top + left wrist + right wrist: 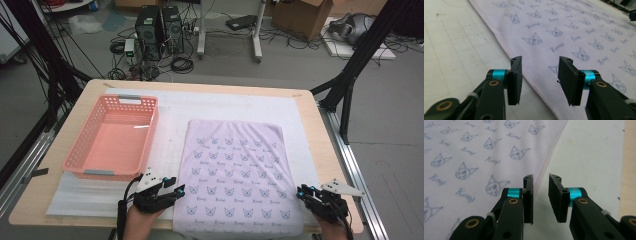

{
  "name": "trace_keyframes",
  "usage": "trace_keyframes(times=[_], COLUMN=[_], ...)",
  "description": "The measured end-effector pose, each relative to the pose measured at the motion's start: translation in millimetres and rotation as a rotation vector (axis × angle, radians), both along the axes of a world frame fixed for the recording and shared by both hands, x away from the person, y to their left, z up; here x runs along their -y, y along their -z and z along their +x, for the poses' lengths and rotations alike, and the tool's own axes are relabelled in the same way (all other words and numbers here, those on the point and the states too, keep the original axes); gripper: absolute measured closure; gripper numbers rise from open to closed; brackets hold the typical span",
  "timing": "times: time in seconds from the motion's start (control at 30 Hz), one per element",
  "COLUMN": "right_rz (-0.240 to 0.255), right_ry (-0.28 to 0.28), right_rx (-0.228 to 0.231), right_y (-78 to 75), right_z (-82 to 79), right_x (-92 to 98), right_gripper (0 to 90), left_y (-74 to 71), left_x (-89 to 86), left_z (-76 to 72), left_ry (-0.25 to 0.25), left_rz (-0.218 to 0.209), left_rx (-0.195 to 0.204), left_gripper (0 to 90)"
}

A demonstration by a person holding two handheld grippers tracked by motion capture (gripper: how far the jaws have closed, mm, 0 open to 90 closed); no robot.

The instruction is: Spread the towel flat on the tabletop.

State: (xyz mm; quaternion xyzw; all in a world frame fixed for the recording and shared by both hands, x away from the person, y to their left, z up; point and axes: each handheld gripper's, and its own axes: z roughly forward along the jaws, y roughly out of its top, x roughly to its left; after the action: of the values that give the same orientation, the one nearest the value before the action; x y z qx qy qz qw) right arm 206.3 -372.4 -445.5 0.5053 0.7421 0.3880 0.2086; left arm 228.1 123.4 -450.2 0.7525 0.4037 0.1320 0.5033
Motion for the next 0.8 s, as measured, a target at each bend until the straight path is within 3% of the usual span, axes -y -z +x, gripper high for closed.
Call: trace_keyframes(times=[0.23, 0.33, 0.4, 0.47, 0.5, 0.67, 0.8], right_rz=[0.000, -0.011, -0.024, -0.084, -0.084, -0.025, -0.013], right_ry=[0.003, -0.020, -0.012, 0.009, 0.011, 0.032, 0.029], right_rx=[-0.026, -0.030, -0.047, -0.040, -0.047, -0.024, 0.024], right_y=[6.0, 5.5, 3.0, 0.3, -0.4, 0.3, -3.9], right_z=[31.2, 40.5, 41.0, 37.9, 36.6, 37.7, 36.8], right_x=[-8.1, -11.0, -11.1, -10.0, -7.8, -0.2, -0.4], right_gripper=[73.4, 85.2, 87.9, 88.0, 87.7, 62.6, 55.2], left_y=[-2.3, -2.4, -2.6, -3.4, -3.6, -1.1, -1.1], left_x=[0.4, 0.2, 0.4, 0.0, -0.3, 0.8, -0.4], left_z=[15.9, 21.3, 24.4, 28.8, 31.5, 37.9, 38.1], left_ry=[0.043, 0.084, 0.096, 0.088, 0.079, 0.069, 0.047], left_rz=[-0.022, -0.030, -0.040, -0.062, -0.076, -0.085, -0.090], left_rx=[0.031, 0.107, 0.140, 0.123, 0.104, 0.066, 0.071], left_gripper=[51.0, 51.9, 52.0, 50.8, 48.0, 37.2, 30.9])
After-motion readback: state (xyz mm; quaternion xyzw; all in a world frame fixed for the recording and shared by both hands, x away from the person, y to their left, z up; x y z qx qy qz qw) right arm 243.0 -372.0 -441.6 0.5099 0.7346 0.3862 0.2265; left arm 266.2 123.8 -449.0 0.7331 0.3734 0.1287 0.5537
